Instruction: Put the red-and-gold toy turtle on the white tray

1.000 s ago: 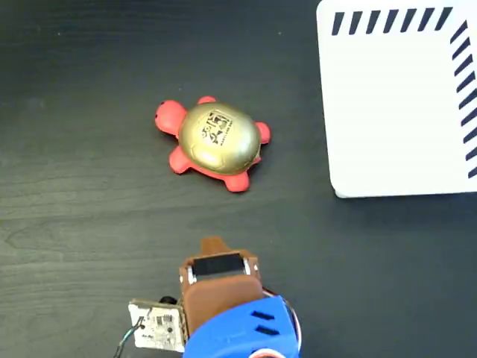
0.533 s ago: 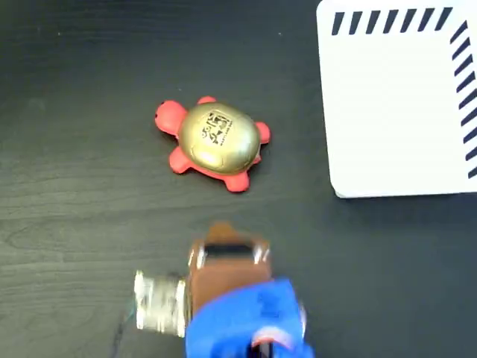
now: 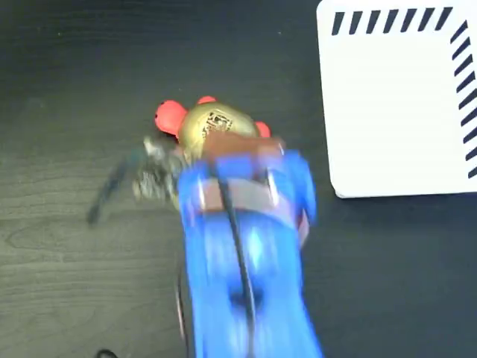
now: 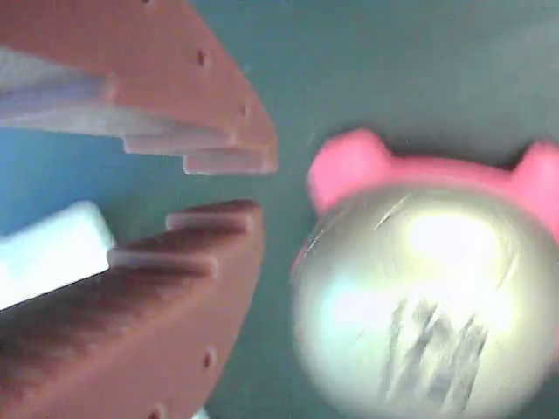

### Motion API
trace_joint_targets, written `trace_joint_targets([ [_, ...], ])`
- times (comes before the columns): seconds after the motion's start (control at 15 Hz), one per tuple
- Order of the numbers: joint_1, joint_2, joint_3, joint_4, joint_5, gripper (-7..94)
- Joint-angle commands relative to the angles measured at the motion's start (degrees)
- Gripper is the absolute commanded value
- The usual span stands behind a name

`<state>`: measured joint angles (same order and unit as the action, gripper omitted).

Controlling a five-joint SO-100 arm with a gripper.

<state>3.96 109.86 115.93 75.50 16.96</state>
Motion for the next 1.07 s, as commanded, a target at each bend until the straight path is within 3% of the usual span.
trace_joint_targets([
  [0.0, 0.1, -6.6, -10.3, 3.6, 4.1, 0],
  [0.2, -1.7, -11.8, -16.3, 6.7, 7.3, 20],
  [0.53, -4.0, -19.3, -26.4, 12.0, 10.5, 34],
  [1.0, -3.3, -27.2, -30.1, 14.9, 10.0, 68],
])
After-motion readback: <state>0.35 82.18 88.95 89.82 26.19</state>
